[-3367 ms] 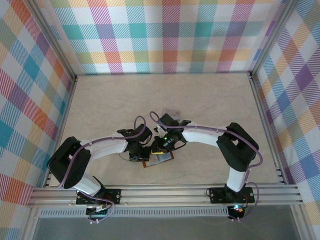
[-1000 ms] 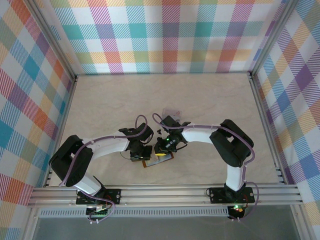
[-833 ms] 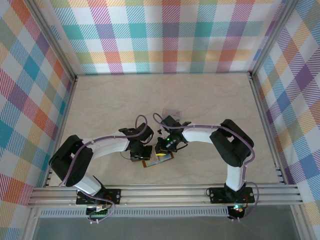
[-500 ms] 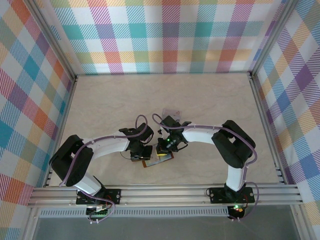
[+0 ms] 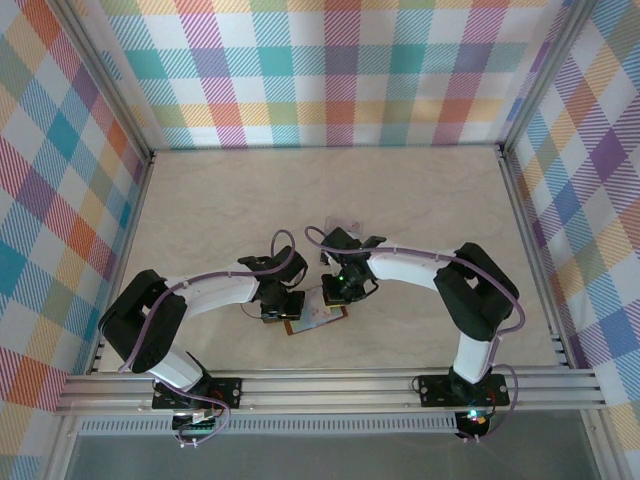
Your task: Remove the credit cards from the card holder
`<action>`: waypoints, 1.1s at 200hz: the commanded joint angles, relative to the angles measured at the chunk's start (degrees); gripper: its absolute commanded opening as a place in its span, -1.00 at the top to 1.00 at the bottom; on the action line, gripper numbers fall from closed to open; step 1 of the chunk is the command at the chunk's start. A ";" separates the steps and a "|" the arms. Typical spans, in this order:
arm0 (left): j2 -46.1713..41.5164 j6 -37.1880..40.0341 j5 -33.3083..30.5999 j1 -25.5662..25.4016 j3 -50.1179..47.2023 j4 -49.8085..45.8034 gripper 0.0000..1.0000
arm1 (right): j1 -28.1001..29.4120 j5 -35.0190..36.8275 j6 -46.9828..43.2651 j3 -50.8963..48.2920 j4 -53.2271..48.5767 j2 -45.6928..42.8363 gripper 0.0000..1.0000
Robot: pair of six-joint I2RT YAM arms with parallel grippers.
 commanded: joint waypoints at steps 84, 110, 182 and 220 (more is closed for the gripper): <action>0.95 0.29 -2.80 -0.71 -1.39 -1.47 0.93 | 0.25 1.11 -2.25 3.26 -4.47 -2.34 1.00; 1.04 0.38 -2.72 -0.67 -1.23 -1.57 0.93 | 0.28 2.31 -2.75 3.86 -5.86 -2.30 1.00; 0.59 0.39 -2.45 -0.68 -1.09 -1.87 0.93 | 0.54 0.96 -2.68 4.17 -5.06 -2.33 1.00; 0.77 0.48 -2.37 -0.72 -0.69 -1.82 0.93 | 0.80 -4.18 -0.77 3.27 -0.84 -2.20 0.94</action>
